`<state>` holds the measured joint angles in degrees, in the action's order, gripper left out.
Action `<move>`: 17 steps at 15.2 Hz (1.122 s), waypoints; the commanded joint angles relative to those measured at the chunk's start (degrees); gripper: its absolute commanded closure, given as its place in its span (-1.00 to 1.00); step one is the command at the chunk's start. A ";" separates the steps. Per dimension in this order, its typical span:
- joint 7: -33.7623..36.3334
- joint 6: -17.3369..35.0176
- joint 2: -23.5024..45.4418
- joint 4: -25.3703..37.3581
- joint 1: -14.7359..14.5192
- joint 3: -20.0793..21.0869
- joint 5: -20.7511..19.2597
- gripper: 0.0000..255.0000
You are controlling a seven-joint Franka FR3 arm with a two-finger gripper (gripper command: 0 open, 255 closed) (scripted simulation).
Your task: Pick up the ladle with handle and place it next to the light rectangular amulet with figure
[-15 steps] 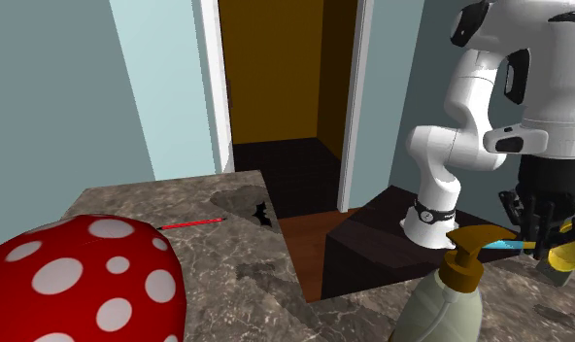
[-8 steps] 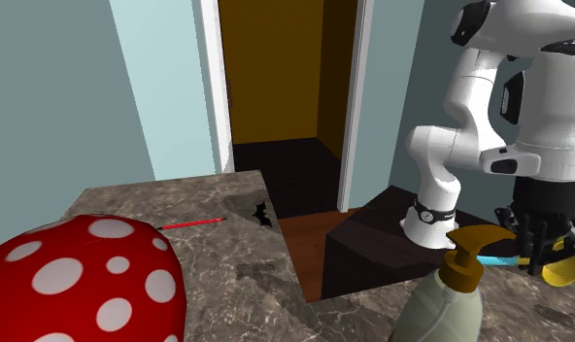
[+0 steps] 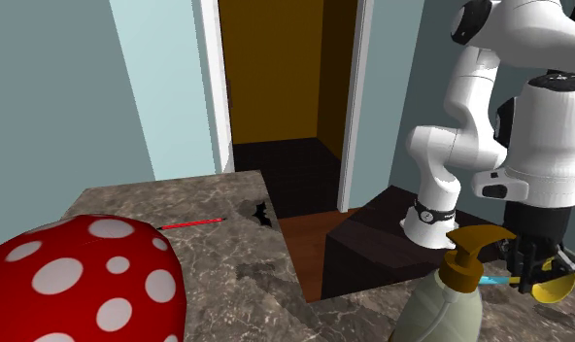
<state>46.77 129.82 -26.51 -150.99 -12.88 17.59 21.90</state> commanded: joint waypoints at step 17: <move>-1.87 9.69 5.72 -4.05 -0.59 1.05 1.84 1.00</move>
<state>44.90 139.56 -20.81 -154.98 -13.43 18.62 23.74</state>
